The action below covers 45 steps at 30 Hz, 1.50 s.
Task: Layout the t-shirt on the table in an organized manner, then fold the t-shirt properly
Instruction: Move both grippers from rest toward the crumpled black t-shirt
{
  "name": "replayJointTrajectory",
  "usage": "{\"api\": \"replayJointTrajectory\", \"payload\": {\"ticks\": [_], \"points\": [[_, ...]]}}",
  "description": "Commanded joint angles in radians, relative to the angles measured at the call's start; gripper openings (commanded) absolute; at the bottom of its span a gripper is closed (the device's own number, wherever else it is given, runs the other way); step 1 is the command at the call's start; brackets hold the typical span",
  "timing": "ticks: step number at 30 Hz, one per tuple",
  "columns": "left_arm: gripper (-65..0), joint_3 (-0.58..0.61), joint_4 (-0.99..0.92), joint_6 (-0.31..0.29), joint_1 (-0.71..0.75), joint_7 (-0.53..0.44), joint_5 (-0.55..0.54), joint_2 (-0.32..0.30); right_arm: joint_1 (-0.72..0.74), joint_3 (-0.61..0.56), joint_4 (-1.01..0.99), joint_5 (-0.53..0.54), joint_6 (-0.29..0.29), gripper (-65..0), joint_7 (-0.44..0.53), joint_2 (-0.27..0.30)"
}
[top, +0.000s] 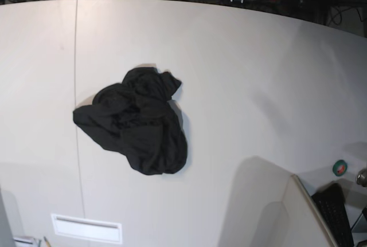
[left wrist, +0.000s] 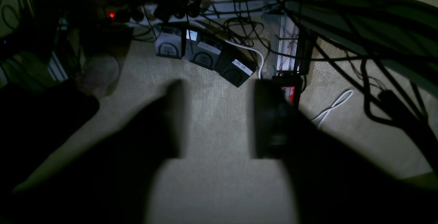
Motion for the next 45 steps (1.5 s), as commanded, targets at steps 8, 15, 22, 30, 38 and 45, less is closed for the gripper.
{"api": "replayJointTrajectory", "payload": {"ticks": [8,15,22,30,38,45], "points": [[-65.0,0.000,0.001,0.006,0.004,-0.008,0.000,-0.013,-0.012,-0.003,0.007,-0.001,-0.005,-65.0,-0.001,0.002],[-65.0,0.000,0.001,0.006,0.006,-0.013,0.000,-0.014,-0.012,-0.003,0.007,-0.003,-0.005,-65.0,-0.001,0.002],[-65.0,-0.002,0.006,0.006,0.004,-0.013,0.000,-0.014,-0.010,-0.003,0.007,-0.003,-0.005,-65.0,-0.001,0.016],[-65.0,0.011,0.035,0.006,0.052,-0.005,0.004,-0.037,-0.081,0.045,0.071,0.021,-0.002,-65.0,-0.007,0.038],[-65.0,0.011,0.448,0.004,0.374,-0.004,0.009,-0.137,-0.478,0.236,0.831,0.042,0.044,-65.0,-0.309,0.030],[-65.0,-0.002,0.822,0.004,0.612,-0.012,0.000,-0.240,-0.655,0.247,1.314,0.042,0.046,-65.0,-0.555,0.022]]}}
